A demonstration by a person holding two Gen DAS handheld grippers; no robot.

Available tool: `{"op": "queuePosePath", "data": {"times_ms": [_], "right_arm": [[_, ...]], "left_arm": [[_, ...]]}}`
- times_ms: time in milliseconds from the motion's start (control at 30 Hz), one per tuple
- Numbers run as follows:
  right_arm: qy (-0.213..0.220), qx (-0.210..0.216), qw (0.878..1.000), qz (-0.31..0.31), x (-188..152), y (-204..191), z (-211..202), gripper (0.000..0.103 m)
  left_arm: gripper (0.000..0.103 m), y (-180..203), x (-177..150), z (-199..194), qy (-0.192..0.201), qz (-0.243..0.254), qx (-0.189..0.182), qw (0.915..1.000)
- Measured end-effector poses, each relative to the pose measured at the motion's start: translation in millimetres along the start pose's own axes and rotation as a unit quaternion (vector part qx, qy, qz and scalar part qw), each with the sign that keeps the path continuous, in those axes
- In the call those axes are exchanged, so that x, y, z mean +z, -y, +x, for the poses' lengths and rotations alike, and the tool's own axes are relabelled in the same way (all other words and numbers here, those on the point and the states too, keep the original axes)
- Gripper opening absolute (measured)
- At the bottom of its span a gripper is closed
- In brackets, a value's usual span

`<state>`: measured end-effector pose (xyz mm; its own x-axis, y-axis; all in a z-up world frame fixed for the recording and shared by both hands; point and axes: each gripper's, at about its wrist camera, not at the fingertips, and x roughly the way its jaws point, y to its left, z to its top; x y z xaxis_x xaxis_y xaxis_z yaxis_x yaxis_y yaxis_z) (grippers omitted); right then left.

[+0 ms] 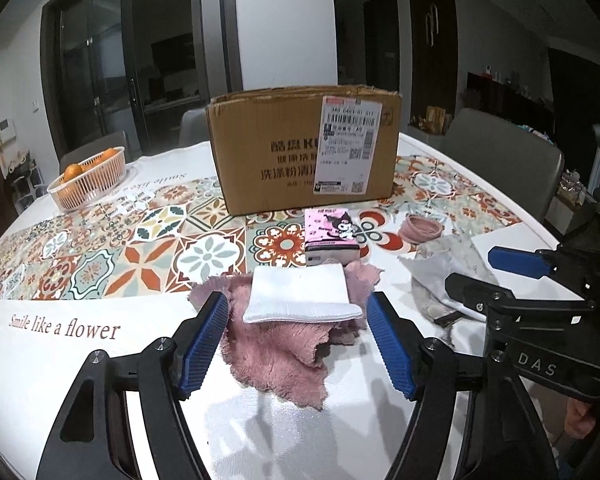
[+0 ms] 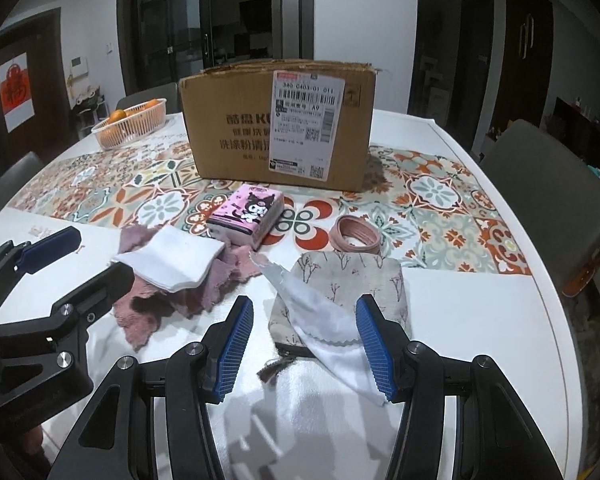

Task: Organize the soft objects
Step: 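Move both tools back down toward the remaining cloths on the table, then grasp the towel's white cloth with the left tool while the right tool grasps the cleaning cloth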

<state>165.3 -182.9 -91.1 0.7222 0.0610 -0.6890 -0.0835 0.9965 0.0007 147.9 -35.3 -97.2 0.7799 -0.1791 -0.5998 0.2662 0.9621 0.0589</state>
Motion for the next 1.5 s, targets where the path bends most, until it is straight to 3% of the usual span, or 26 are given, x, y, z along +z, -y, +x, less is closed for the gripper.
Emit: {"op": "queuePosePath", "data": {"times_ms": [267, 833, 933, 1133, 1500], "right_arm": [[-0.01, 0.009, 1.0, 0.007, 1.3, 3.3, 15.8, 0.055], [-0.018, 0.011, 1.0, 0.012, 2.6, 5.2, 31.2, 0.054], [-0.019, 0.011, 1.0, 0.013, 3.0, 5.6, 32.1, 0.048], [-0.025, 0.022, 0.999, 0.018, 2.6, 6.1, 35.1, 0.033], [-0.028, 0.034, 0.999, 0.028, 1.2, 7.8, 37.0, 0.015]], "left_arm": [[0.082, 1.7, -0.6, 14.6, -0.013, 0.006, -0.011, 0.9998], [0.082, 0.6, -4.2, 51.0, -0.063, 0.003, -0.008, 0.998], [0.082, -0.1, -2.5, 50.0, -0.06, -0.003, -0.015, 0.9981], [0.067, 0.1, 0.8, 48.6, -0.054, -0.004, -0.022, 0.9983], [0.028, 1.2, 4.0, 53.5, -0.064, -0.006, -0.031, 0.9974]]}}
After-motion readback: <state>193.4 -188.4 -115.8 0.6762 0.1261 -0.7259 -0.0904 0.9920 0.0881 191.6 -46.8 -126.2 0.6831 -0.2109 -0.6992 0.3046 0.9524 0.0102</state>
